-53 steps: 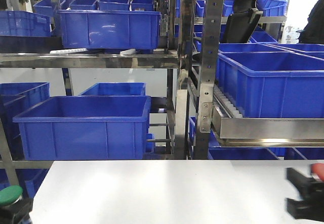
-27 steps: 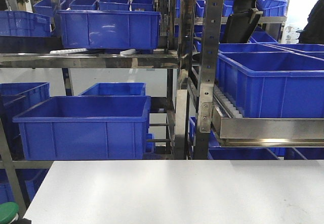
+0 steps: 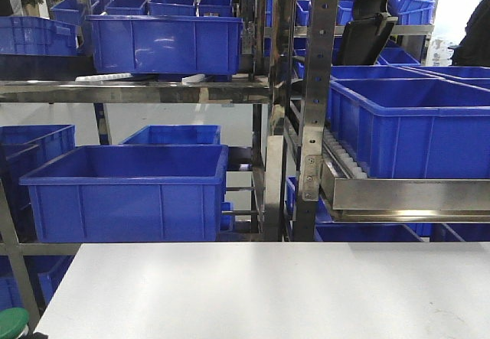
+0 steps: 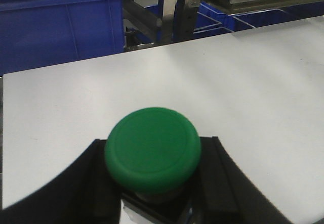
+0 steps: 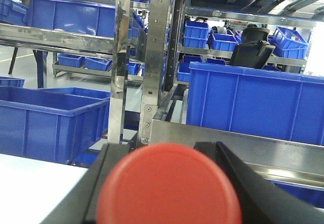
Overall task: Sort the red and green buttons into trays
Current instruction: 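Lift both held buttons up off the table, then carry both buttons while the base drives to the tray station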
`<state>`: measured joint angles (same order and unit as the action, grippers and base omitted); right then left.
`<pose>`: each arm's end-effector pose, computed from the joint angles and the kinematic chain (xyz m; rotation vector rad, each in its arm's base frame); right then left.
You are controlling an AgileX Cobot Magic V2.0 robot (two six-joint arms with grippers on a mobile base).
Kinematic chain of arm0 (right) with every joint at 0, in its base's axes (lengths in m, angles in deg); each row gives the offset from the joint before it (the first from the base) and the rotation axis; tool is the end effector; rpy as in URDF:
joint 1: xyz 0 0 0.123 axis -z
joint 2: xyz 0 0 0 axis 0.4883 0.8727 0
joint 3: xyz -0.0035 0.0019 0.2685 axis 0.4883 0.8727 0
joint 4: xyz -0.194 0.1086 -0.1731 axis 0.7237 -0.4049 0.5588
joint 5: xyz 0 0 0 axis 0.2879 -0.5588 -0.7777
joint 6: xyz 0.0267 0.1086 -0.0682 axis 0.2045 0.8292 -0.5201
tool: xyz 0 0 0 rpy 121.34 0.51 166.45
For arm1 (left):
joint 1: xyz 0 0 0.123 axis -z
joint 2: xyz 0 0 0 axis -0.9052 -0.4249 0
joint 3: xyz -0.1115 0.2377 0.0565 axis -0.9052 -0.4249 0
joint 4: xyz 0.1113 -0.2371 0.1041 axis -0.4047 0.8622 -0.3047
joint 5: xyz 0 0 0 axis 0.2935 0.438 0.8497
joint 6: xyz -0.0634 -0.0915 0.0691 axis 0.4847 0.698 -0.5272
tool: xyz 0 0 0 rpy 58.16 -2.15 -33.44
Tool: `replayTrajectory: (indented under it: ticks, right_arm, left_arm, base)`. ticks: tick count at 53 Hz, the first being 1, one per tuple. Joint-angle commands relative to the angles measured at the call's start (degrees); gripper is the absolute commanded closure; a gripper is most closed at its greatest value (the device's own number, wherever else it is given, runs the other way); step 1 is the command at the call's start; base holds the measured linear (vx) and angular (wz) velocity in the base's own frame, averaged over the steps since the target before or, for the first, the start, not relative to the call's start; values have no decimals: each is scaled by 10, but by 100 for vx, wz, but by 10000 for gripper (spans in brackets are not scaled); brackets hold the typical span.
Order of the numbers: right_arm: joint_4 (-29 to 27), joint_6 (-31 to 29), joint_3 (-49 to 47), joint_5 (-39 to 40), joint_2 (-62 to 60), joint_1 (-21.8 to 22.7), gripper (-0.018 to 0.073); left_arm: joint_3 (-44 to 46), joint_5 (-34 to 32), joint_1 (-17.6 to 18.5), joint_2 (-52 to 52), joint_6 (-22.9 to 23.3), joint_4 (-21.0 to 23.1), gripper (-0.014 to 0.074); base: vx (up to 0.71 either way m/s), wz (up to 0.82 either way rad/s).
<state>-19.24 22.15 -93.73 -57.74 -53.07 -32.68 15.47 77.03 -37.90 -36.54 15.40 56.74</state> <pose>0.1937 0.0181 0.3113 -0.1436 1.5096 0.0240 0.2016 -0.0964 0.2728 0.3166 1.9936 -0.3425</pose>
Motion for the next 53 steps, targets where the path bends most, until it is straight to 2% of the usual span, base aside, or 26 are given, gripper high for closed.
replayTrajectory:
  ticks: [1, 22, 53]
  right_arm:
    - [4, 2, -17, 30, 2, 0, 569]
    - [4, 2, -17, 30, 2, 1, 569]
    - [4, 2, -17, 30, 2, 0, 569]
  left_arm:
    - [16, -46, 3, 2, 0, 3, 596]
    - [16, -46, 3, 2, 0, 3, 596]
    - [16, -46, 3, 2, 0, 3, 596]
  base:
    - [0, 1]
    - [-2, 25]
    - [-1, 77]
